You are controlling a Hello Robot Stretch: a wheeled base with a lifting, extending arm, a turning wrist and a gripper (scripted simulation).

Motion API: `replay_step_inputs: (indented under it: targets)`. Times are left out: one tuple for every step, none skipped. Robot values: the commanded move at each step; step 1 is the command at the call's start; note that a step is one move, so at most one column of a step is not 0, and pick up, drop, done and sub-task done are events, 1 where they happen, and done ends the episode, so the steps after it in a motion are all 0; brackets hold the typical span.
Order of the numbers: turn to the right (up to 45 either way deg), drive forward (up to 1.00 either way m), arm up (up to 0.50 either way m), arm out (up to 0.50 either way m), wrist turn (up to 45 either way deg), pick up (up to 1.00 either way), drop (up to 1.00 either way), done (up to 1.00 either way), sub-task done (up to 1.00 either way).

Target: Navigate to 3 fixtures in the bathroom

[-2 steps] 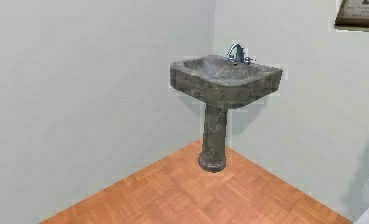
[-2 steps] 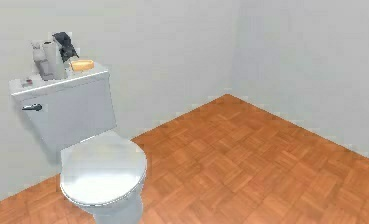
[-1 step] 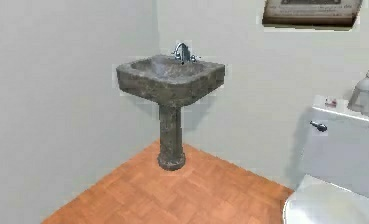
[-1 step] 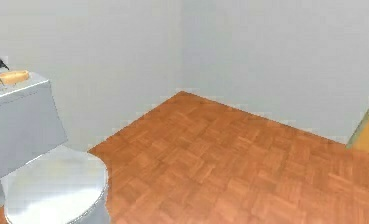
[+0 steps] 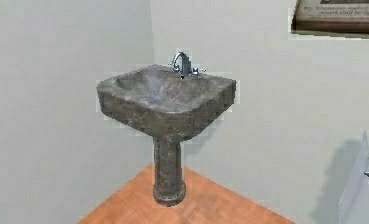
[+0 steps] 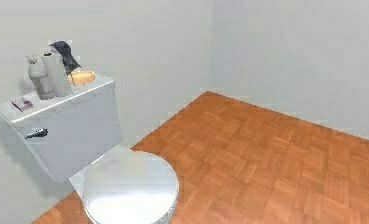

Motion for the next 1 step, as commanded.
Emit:
replay_step_inputs:
  targets:
    - [0.0,0.0,0.0,0.0,0.0,0.0,0.0,1.0,0.0]
